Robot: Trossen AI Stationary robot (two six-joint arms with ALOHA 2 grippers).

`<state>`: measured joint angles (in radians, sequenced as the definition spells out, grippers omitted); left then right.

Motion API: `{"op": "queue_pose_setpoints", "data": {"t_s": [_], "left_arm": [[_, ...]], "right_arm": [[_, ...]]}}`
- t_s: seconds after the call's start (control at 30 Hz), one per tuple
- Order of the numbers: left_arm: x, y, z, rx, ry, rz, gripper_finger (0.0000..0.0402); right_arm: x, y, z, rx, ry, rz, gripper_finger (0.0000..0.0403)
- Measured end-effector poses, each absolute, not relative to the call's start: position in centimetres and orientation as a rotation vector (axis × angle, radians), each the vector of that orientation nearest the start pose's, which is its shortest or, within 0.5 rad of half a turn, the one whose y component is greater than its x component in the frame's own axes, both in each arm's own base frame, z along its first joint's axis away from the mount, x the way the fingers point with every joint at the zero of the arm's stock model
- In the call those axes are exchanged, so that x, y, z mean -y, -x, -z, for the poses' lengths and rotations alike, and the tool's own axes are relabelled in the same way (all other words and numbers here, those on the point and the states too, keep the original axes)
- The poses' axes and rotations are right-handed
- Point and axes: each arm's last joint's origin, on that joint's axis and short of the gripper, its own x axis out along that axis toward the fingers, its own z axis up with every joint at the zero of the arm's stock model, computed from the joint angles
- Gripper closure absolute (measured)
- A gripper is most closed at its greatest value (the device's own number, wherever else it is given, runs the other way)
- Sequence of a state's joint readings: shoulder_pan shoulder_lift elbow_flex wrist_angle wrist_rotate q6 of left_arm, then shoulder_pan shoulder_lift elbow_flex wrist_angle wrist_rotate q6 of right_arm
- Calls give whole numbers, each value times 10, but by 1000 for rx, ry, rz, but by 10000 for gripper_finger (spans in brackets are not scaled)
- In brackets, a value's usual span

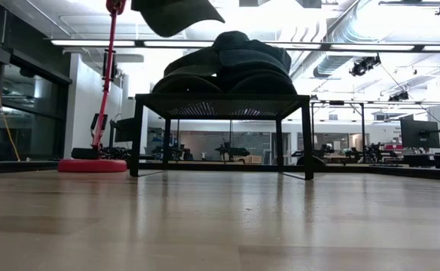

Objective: Pick & Place hat
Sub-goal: Stack the gray cap on top of the other gray cap on the shelf

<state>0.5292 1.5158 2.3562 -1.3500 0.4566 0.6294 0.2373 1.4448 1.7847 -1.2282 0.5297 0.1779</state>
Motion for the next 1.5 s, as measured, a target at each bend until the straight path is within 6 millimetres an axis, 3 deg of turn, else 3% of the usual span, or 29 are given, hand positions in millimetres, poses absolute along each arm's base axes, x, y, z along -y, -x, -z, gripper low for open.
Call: {"op": "queue_pose_setpoints", "data": {"t_s": [0.3,0.67,1.2,1.5], "left_arm": [[-124,-168,-535,-393,-369,237,381],[-161,-196,-510,-395,-380,348,381],[-175,-208,-499,-452,-408,329,381],[-197,-228,-480,-530,-398,307,381]], "right_arm": [[-31,-255,-432,-776,58,457,263],[-15,-257,-432,-756,-27,540,263],[-6,-257,-432,-745,-48,597,263],[-6,-257,-433,-739,-37,616,263]]}}
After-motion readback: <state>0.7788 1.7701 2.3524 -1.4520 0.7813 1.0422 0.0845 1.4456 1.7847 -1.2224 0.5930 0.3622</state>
